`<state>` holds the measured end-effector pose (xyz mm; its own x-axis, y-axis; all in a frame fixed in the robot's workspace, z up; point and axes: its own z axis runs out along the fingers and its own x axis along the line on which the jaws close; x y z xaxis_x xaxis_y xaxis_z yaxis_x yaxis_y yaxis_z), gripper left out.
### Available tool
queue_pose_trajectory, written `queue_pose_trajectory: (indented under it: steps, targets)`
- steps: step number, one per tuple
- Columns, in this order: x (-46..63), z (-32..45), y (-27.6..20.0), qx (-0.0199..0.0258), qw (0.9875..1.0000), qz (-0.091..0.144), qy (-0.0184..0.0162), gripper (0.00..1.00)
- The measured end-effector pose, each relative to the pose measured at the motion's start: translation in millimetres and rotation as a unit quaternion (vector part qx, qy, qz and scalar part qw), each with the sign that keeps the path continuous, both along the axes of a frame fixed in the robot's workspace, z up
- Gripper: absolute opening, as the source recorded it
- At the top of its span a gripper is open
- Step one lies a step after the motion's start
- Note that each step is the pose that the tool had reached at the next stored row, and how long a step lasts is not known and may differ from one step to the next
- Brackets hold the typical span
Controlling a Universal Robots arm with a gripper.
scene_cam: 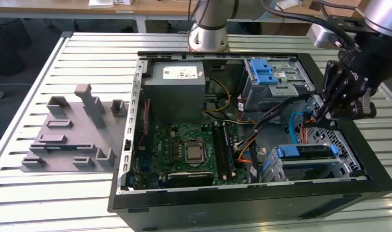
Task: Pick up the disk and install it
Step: 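Insert the first disk wire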
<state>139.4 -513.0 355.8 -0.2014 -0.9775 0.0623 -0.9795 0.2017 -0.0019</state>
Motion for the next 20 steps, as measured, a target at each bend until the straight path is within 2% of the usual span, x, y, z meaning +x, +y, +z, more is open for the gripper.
queue_pose_trajectory:
  steps: [4,8,16,18,20]
  targets:
    - [-0.1,-0.9,-1.0,0.0,0.9998,0.019,0.0,0.16]
    - [-0.2,-1.9,-1.7,0.0,0.9991,0.043,0.0,0.16]
    - [-0.9,-2.2,-9.5,0.0,0.9985,0.054,-0.0009,0.16]
    - [-1.0,-2.4,-9.7,0.0,0.998,0.063,-0.0009,0.16]
    - [-1.0,-2.7,-9.7,-0.0001,0.9969,0.079,-0.0009,0.16]
